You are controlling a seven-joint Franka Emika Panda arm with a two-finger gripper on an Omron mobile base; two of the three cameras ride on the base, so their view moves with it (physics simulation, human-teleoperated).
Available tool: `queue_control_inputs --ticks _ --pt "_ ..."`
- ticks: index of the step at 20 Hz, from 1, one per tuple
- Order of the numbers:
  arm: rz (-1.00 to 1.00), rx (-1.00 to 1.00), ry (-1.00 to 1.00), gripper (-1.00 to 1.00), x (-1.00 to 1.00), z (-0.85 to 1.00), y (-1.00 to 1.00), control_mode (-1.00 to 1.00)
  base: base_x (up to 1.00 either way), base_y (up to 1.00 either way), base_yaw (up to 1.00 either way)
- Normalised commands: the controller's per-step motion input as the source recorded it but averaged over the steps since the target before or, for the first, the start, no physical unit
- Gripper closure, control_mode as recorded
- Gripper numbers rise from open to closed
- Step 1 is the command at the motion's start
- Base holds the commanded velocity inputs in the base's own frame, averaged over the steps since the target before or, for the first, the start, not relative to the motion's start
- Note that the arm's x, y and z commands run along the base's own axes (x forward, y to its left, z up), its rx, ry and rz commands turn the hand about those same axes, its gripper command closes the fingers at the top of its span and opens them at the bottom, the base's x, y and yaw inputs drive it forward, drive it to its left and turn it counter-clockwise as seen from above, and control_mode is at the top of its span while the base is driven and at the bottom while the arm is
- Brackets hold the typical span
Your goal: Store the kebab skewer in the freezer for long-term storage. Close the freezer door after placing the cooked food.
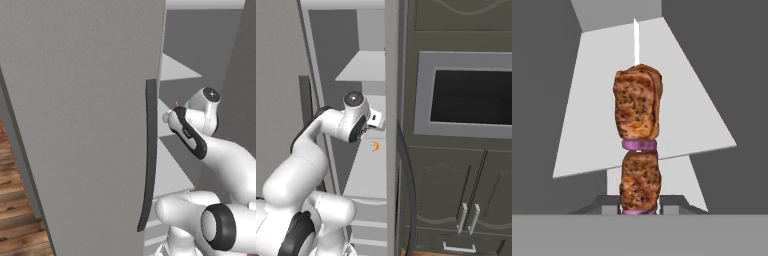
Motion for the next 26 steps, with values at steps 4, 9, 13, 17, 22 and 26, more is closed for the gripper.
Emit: queue_control_inputs --ticks 4,9,13,17,22,26 --pt "0.00 0.00 0.00 1.00 0.35 -0.22 -0.01 -1.00 0.00 0.00 0.00" --pt "0.00 0.00 0.00 1.00 0.25 -0.15 0.00 -1.00 0.00 0.00 0.00" --pt "0.00 0.00 0.00 1.00 0.24 -0.12 0.00 -1.00 0.00 0.00 0.00" --pt "0.00 0.00 0.00 1.00 0.28 -0.15 0.00 -1.00 0.00 0.00 0.00" --pt "0.00 0.00 0.00 1.00 0.29 -0.15 0.00 -1.00 0.00 0.00 0.00" --pt "0.00 0.00 -0.01 1.00 0.38 -0.16 0.00 -1.00 0.00 0.00 0.00"
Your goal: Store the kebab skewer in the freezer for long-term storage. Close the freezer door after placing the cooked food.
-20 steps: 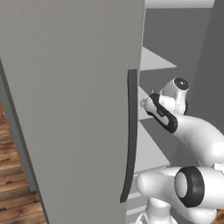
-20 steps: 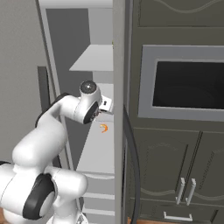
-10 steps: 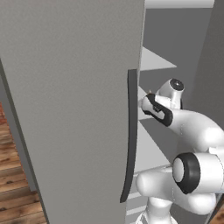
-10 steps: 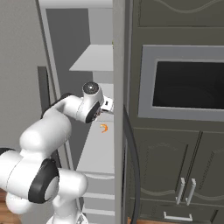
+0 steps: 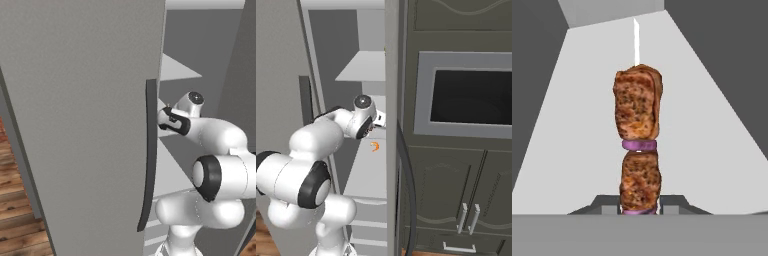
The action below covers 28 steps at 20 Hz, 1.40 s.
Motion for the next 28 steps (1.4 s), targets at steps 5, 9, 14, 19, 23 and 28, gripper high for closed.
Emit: queue_control_inputs --ticks 5,9,14,19,23,28 --pt "0.00 -0.02 -0.07 1.00 0.35 -0.28 0.00 -1.00 0.00 0.00 0.00" --pt "0.00 0.00 -0.02 1.00 0.20 -0.24 0.00 -1.00 0.00 0.00 0.00" --pt "0.00 0.00 0.00 -1.00 0.08 -0.08 0.00 -1.00 0.00 0.00 0.00" --pt "0.00 0.00 0.00 -1.00 0.05 -0.01 0.00 -1.00 0.00 0.00 0.00" --pt "0.00 0.00 0.00 -1.00 0.00 0.00 0.00 -1.00 0.00 0.00 0.00" --pt "0.00 0.00 0.00 -1.00 0.00 -0.01 0.00 -1.00 0.00 0.00 0.00"
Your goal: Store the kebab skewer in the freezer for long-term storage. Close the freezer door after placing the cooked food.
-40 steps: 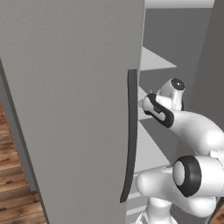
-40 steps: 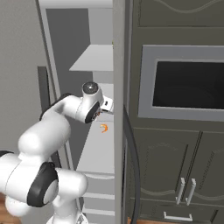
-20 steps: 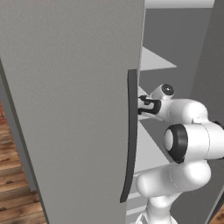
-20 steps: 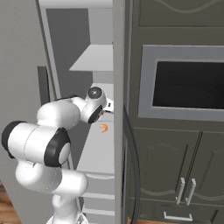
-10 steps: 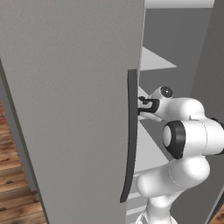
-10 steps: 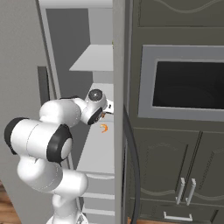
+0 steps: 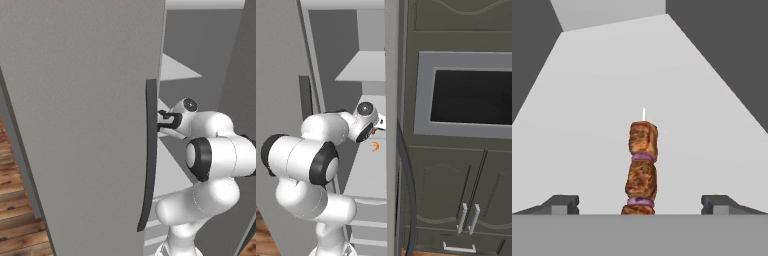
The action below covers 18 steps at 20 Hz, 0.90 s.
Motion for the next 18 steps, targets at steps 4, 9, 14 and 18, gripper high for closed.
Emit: queue_control_inputs --ticks 4,9,14,18 --pt "0.00 0.00 0.00 -1.00 -0.09 0.02 0.00 -1.00 0.00 0.00 0.00" --pt "-0.01 -0.04 -0.12 -1.00 -0.58 0.33 0.00 -1.00 0.00 0.00 0.00" --pt "0.00 0.00 -0.08 -1.00 -0.72 0.52 0.00 -1.00 0.00 0.00 0.00" --pt "0.00 -0.02 -0.01 -1.00 -0.70 0.77 0.07 -1.00 0.00 0.00 0.00"
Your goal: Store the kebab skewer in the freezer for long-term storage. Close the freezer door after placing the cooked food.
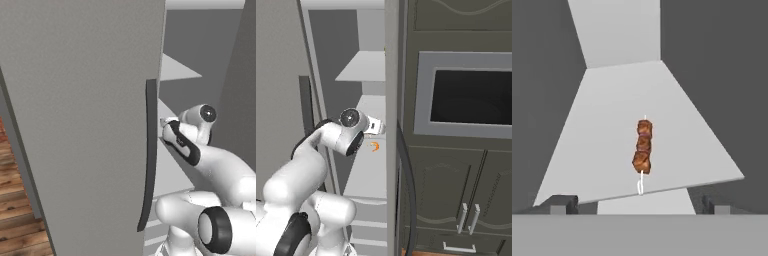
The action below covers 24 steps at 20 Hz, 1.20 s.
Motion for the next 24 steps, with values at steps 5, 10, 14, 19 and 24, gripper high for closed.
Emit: queue_control_inputs --ticks 5,10,14,19,24 --pt "0.00 -0.04 0.05 -1.00 -0.71 0.69 0.00 -1.00 0.00 0.00 0.00" --pt "0.00 -0.02 0.31 -1.00 -0.42 0.48 0.00 -1.00 0.00 0.00 0.00" --pt "0.00 0.00 0.40 -1.00 -0.41 0.23 0.00 -1.00 0.00 0.00 0.00" --pt "0.00 0.01 0.35 -1.00 -0.76 0.00 0.02 -1.00 0.00 0.00 0.00" --pt "0.00 0.02 0.18 -1.00 -0.95 0.00 0.18 -1.00 0.00 0.00 0.00"
